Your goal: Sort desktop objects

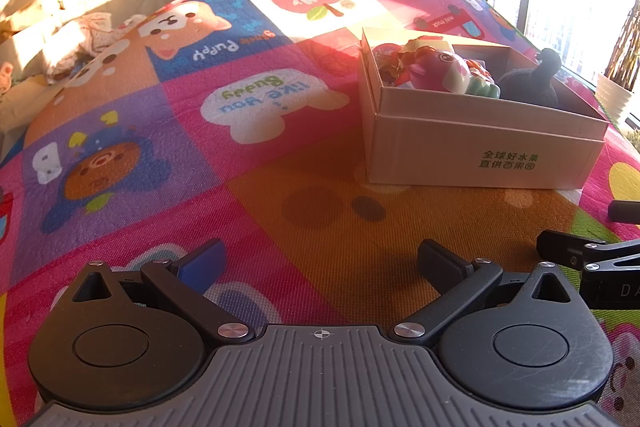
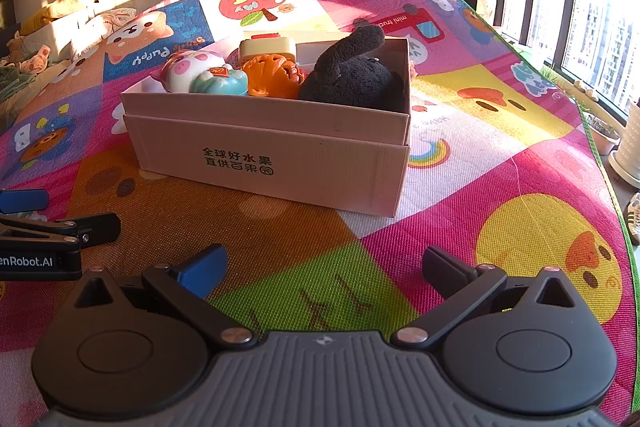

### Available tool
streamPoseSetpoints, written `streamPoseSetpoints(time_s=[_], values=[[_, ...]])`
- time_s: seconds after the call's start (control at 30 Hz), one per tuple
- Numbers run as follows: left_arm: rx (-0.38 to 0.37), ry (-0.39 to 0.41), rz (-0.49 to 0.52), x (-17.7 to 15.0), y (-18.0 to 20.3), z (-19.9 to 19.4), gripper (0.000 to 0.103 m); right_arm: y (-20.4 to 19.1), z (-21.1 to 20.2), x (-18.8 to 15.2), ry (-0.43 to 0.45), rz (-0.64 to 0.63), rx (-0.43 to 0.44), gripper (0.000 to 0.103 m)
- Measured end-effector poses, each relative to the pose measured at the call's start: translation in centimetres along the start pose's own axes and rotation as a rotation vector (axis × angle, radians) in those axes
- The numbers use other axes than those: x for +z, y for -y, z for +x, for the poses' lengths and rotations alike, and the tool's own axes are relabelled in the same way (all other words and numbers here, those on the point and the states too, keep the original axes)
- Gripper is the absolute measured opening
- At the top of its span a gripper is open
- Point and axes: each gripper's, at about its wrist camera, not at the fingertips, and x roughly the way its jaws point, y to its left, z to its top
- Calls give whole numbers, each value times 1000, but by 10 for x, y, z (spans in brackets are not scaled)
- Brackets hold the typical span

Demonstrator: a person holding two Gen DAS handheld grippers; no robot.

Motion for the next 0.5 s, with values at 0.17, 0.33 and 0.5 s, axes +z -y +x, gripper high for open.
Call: streamPoseSetpoints(time_s=[0.17, 0.33, 0.5], values=[[0, 0, 0, 0, 0, 0, 103, 1, 0, 0, 0, 0, 0, 103], [0, 0, 0, 0, 0, 0, 103, 0, 0, 0, 0, 0, 0, 103], [0, 0, 0, 0, 0, 0, 103, 1, 0, 0, 0, 0, 0, 103]])
